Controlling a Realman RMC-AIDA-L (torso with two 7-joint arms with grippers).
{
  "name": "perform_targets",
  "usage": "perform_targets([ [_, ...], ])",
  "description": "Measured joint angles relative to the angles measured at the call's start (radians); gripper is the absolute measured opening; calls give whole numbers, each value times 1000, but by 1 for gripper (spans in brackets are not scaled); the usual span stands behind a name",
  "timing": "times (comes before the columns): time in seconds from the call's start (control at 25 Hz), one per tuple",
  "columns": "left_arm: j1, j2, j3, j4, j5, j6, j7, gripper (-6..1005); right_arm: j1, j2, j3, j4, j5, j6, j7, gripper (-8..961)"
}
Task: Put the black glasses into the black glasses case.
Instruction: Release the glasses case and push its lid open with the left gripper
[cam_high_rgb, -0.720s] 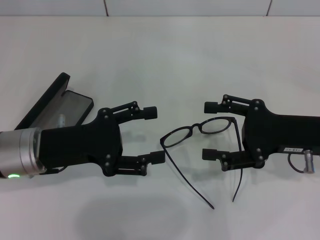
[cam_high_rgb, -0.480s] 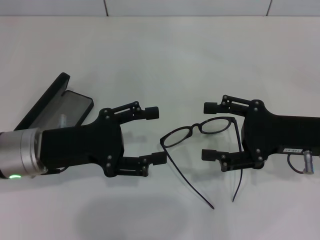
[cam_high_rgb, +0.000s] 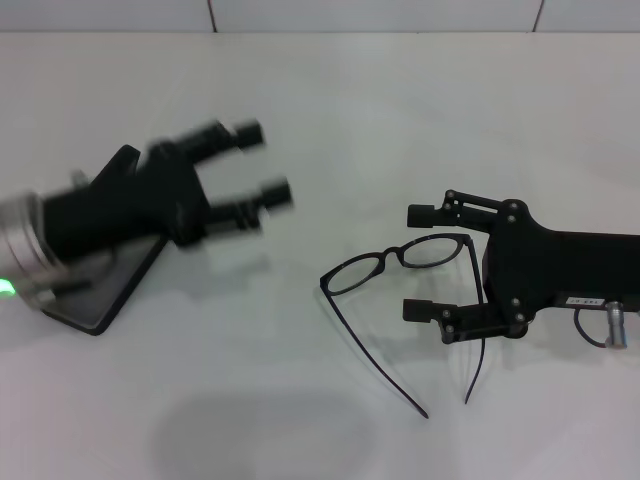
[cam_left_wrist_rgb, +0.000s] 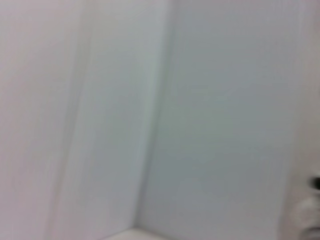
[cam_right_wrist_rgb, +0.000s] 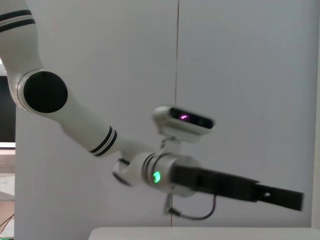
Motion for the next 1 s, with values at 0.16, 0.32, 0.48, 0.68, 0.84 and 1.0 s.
perform_targets([
  [0.16, 9, 22, -26, 188, 66, -116, -291, 883, 0, 0, 0, 5, 0, -1, 0, 884],
  [0.32, 26, 33, -31, 429, 253, -191, -544, 865, -11, 0, 0, 7, 0, -6, 2, 884],
  [0.48, 59, 12, -41, 661, 461, -215, -715, 847, -21, 0, 0, 2, 0, -6, 0, 884],
  [0.68, 103, -61, -92, 871, 654, -228, -764, 825, -23, -2, 0, 0, 0, -2, 0, 885],
  [0.84, 117, -75, -102, 883, 724, -249, -792, 806, -23, 0, 0, 1, 0, -1, -2, 885],
  [1.0, 120, -71, -103, 846, 757, -269, -810, 788, -21, -1, 0, 1, 0, 0, -4, 885],
])
